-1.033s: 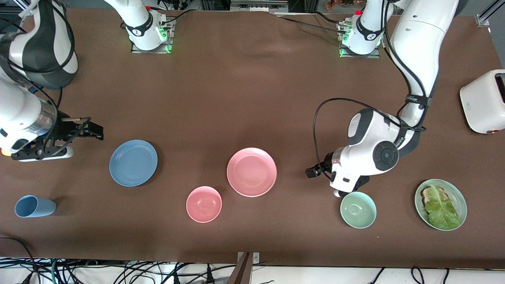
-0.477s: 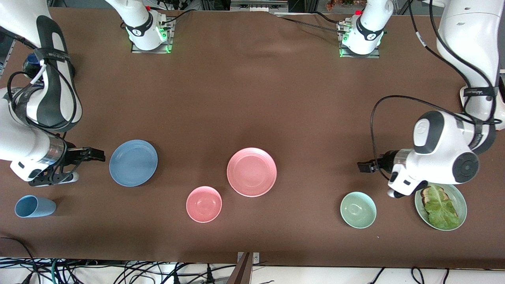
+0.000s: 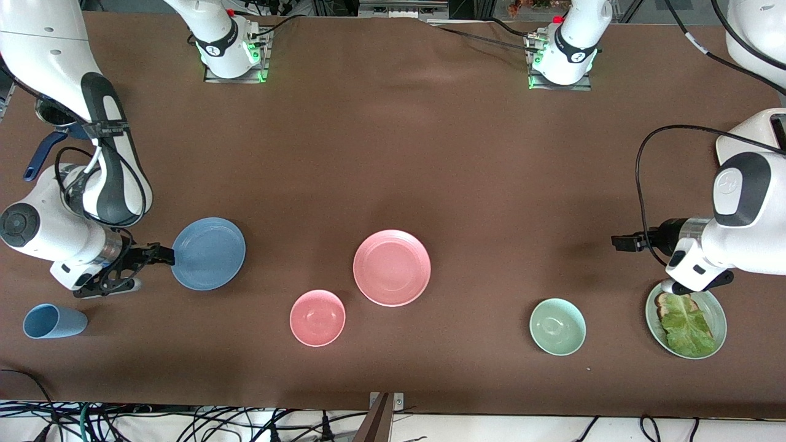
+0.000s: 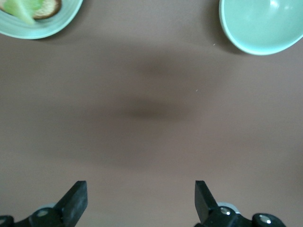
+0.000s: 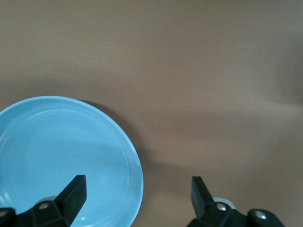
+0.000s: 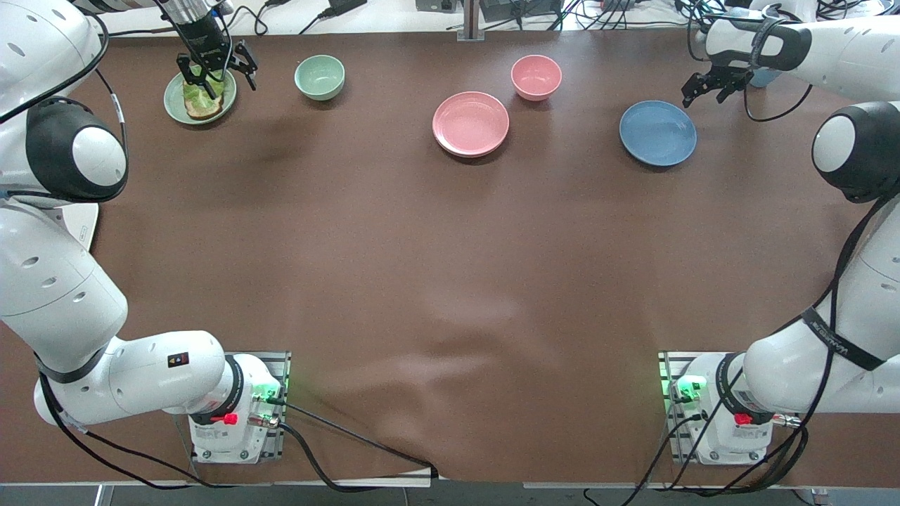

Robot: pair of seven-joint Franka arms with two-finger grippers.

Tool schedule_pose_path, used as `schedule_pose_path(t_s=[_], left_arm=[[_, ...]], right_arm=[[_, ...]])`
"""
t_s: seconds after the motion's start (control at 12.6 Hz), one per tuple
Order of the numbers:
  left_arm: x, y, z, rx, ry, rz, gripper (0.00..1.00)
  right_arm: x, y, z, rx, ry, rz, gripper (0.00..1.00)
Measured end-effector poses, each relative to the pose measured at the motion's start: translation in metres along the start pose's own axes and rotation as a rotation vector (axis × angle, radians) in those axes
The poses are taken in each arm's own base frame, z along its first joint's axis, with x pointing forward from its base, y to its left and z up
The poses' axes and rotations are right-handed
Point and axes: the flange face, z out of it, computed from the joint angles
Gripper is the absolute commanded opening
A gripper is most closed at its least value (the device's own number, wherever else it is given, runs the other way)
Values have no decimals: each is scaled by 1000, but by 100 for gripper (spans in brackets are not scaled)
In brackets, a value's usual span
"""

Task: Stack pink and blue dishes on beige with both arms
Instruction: 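Raise the left gripper away while the right gripper reaches the blue bowl, then close the right gripper on the blue bowl rim while the left gripper rests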

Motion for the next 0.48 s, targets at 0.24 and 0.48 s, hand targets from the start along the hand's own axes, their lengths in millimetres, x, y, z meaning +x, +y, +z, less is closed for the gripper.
schedule_pose_path(t_s=[0.24, 0.48], left_arm=[[-20, -1, -31, 43, 22, 90, 100], [-44, -27, -70, 52, 60, 246, 100]], right_arm=[[0, 1, 19, -2, -5, 7, 91], [-2, 0, 35, 1, -23, 18, 84]])
